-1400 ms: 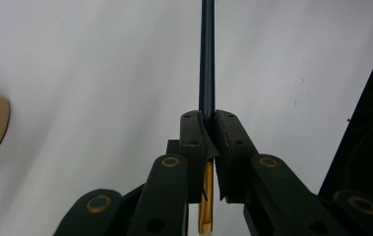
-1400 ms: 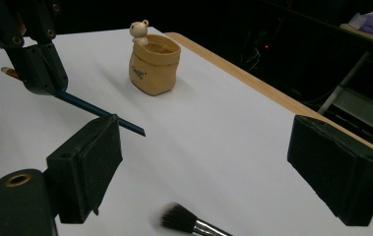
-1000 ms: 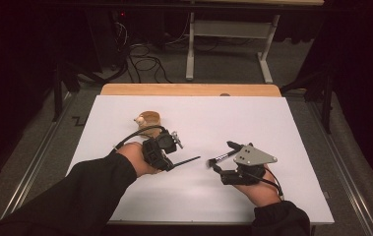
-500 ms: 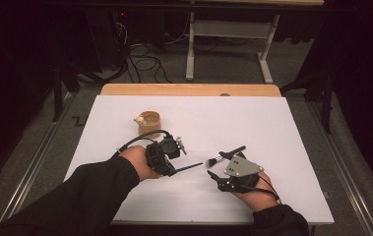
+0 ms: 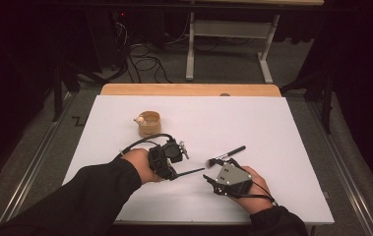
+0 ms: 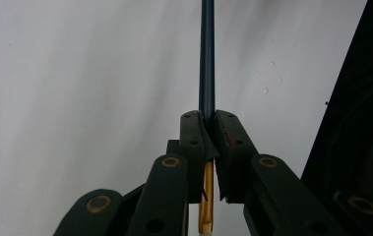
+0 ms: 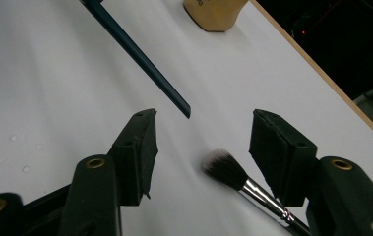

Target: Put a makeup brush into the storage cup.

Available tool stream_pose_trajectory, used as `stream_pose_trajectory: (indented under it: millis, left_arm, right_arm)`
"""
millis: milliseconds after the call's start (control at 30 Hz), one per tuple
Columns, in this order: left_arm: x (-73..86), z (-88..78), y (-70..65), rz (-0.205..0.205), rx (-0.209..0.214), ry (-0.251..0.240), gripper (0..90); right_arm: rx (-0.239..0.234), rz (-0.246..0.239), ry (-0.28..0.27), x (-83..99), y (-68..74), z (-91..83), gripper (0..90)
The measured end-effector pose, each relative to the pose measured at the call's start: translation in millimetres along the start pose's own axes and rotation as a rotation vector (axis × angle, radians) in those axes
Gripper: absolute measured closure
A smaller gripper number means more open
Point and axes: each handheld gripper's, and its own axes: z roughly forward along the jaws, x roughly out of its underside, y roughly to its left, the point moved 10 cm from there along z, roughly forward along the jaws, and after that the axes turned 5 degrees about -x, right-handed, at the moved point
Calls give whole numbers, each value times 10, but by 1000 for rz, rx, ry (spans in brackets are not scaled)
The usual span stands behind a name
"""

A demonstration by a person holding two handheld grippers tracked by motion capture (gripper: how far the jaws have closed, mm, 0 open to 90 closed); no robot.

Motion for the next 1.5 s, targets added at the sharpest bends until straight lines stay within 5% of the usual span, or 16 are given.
stream_pose_trajectory:
  millis: [500, 1500]
  left_arm:
    - [-22, 31, -62, 16, 7, 7, 832]
    - [-23, 52, -113, 44, 9, 22, 832]
  right_arm:
    - [-32, -101, 55, 7, 161, 88, 531]
    - [-71, -108, 91, 28, 194, 128, 734]
